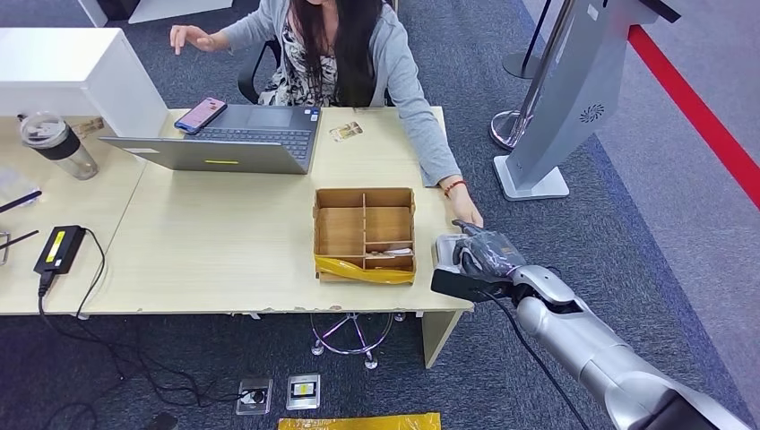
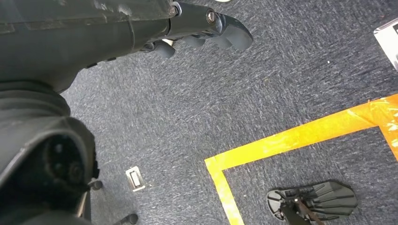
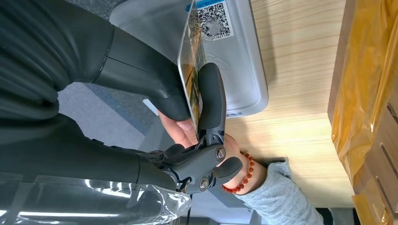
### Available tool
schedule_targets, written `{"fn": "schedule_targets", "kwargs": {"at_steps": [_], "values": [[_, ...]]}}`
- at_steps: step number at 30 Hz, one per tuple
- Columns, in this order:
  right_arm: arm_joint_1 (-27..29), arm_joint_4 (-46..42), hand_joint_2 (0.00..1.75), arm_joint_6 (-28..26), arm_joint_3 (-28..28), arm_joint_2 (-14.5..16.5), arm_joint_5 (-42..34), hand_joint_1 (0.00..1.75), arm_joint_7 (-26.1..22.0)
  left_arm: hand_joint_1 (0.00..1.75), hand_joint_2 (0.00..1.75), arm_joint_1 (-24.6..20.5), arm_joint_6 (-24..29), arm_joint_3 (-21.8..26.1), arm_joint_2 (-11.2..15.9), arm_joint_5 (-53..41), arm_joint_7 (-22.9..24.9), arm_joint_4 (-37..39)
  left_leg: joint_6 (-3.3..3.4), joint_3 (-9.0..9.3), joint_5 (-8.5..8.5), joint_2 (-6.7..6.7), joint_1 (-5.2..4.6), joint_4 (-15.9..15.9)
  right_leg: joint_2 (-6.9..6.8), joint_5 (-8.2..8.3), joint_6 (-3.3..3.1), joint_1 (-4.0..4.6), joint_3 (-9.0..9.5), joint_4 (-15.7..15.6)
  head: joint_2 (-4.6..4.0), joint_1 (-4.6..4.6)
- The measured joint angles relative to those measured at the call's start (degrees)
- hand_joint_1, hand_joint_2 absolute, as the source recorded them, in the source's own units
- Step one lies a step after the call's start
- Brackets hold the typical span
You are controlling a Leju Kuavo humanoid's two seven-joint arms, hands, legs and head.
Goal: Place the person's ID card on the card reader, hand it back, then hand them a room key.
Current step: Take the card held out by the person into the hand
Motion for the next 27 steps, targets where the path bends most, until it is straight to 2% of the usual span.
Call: {"fn": "schedule_targets", "kwargs": {"at_steps": [11,21,27], "values": [[-0.27,-1.96,1.75,-0.16,-1.71,-1.02,0.01,1.75,0.58,0.0,0.0,-0.37,-0.45,-0.02,0.08,-0.37,-0.27,0.0,0.0,-0.03,0.0,0.0,-0.01,0.0,0.0,0.01,0.0,-0.01,0.01,0.01,0.0,0.0],[-9.21,-10.17,1.75,2.86,-7.7,-3.72,0.44,1.75,2.82,0.0,0.0,-0.58,-1.08,-0.02,0.29,-0.78,-0.35,0.02,0.0,-0.02,0.01,0.0,-0.01,0.01,0.01,0.03,0.0,-0.02,-0.01,0.01,0.0,0.01],[-12.88,-13.34,1.75,4.2,-10.16,-4.02,1.35,1.75,3.65,0.0,0.0,-1.02,-1.21,-0.04,0.3,-1.21,-0.33,0.02,0.0,-0.03,0.01,0.0,-0.01,0.01,0.0,0.03,0.0,-0.01,0.0,0.01,0.0,0.0]]}}
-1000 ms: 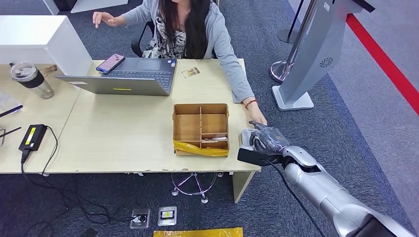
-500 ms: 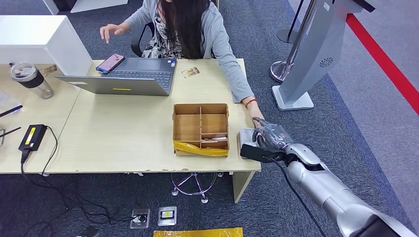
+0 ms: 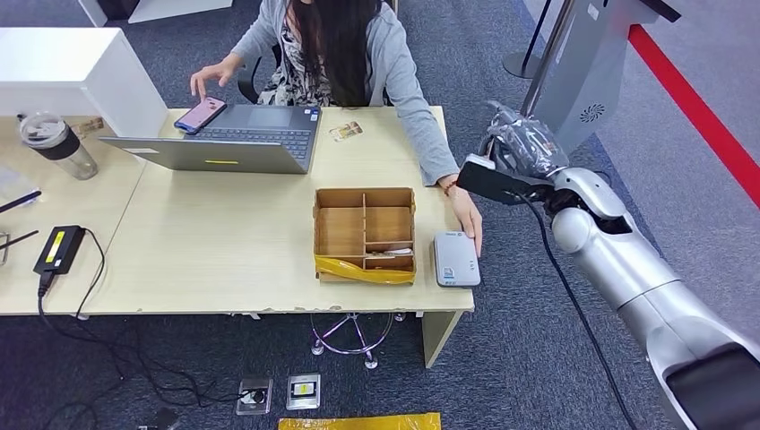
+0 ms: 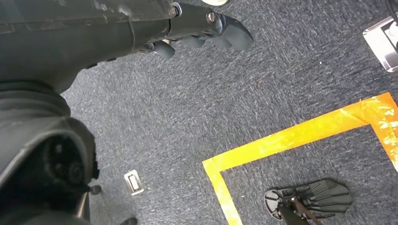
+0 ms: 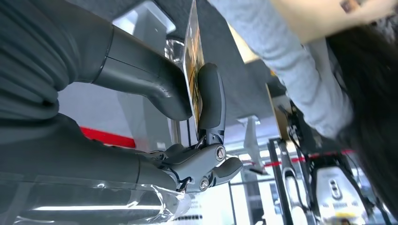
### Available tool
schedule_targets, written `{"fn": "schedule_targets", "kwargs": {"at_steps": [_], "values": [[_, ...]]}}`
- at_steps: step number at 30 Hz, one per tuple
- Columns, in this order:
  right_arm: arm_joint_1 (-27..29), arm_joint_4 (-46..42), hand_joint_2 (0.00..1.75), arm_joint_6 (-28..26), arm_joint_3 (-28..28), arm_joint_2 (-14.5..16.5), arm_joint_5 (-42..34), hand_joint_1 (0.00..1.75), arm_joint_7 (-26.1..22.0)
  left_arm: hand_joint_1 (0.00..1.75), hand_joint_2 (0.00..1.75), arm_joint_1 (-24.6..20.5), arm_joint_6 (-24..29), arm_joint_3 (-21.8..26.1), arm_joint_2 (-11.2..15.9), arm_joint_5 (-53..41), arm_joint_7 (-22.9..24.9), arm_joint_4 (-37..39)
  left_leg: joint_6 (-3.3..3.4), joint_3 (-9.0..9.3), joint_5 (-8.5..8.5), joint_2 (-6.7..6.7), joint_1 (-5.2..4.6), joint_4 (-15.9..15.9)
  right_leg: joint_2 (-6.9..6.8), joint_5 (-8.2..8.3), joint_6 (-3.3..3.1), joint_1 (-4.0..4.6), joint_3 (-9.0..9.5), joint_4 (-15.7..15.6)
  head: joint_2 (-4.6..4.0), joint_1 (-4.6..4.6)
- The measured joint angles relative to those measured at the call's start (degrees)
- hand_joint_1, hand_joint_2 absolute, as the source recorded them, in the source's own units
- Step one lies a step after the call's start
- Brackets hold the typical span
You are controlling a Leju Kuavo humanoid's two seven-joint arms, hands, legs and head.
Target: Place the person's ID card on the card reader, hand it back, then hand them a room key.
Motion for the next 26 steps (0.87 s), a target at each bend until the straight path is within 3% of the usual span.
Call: {"fn": "schedule_targets", "kwargs": {"at_steps": [9,18,26], "values": [[-0.49,-0.8,1.75,0.03,-0.71,1.58,1.5,1.75,-0.06,0.0,0.0,-0.7,-0.36,-0.01,-0.21,-0.64,0.29,0.0,0.0,-0.02,0.0,-0.01,0.01,-0.01,-0.02,0.0,0.0,0.01,0.0,0.0,0.0,0.01],[-0.13,2.55,1.75,-1.37,-0.9,7.73,3.87,1.75,-1.71,0.0,0.0,-1.39,-0.78,-0.02,-0.67,-0.82,1.13,0.0,-0.01,-0.03,0.0,0.02,0.05,-0.01,-0.01,-0.01,-0.02,0.06,-0.04,0.01,0.0,0.01],[-0.13,4.8,1.75,-1.84,-1.03,9.64,5.11,1.75,-1.76,0.0,0.0,-1.54,-0.65,-0.04,-0.8,-1.09,1.19,0.0,-0.01,-0.05,0.0,0.0,0.05,-0.01,0.01,-0.01,-0.02,0.05,-0.04,-0.01,0.0,0.01]]}}
